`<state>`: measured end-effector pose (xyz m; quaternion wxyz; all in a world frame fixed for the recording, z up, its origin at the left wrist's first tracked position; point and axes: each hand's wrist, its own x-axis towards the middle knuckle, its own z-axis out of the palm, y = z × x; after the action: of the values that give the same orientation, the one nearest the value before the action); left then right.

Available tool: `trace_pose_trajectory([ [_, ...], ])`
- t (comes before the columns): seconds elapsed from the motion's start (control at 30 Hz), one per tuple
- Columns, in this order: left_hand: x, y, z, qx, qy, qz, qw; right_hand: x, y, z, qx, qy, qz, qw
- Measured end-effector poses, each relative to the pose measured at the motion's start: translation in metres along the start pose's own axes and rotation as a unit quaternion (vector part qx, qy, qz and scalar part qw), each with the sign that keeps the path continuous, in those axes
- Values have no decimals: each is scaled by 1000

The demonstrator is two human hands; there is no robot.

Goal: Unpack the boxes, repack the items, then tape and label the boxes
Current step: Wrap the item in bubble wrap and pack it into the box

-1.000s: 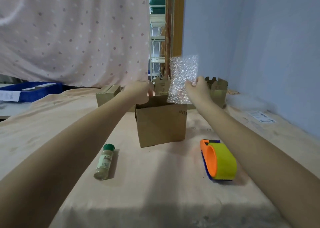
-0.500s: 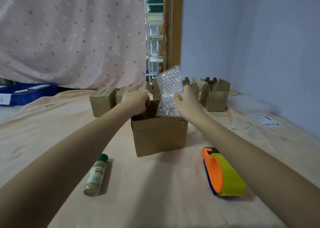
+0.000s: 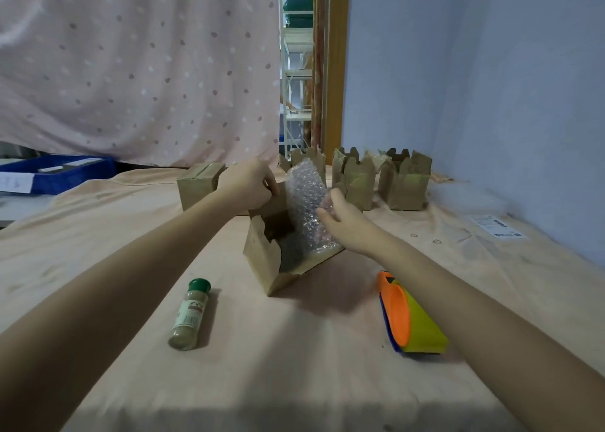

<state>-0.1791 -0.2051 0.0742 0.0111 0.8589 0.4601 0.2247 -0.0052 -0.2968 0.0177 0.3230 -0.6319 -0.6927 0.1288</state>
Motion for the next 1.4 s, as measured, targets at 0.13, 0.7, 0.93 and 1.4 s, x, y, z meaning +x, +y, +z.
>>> trace_pose_trajectory([
  [0.13, -22, -2, -9, -100, 10, -45, 994, -7, -1, -2, -51, -43, -16, 998],
  [0.7, -137, 1, -25, -284, -115, -207, 929, -17, -62, -25, -317, -159, -133, 926],
  [0.93, -125, 14, -29, 152, -124, -50, 979, -15, -56, -13, -351, -184, -106, 912],
  [1.4, -54, 72, -6, 286, -109, 134, 943, -25, -59, -18, -281, -107, 35, 953],
])
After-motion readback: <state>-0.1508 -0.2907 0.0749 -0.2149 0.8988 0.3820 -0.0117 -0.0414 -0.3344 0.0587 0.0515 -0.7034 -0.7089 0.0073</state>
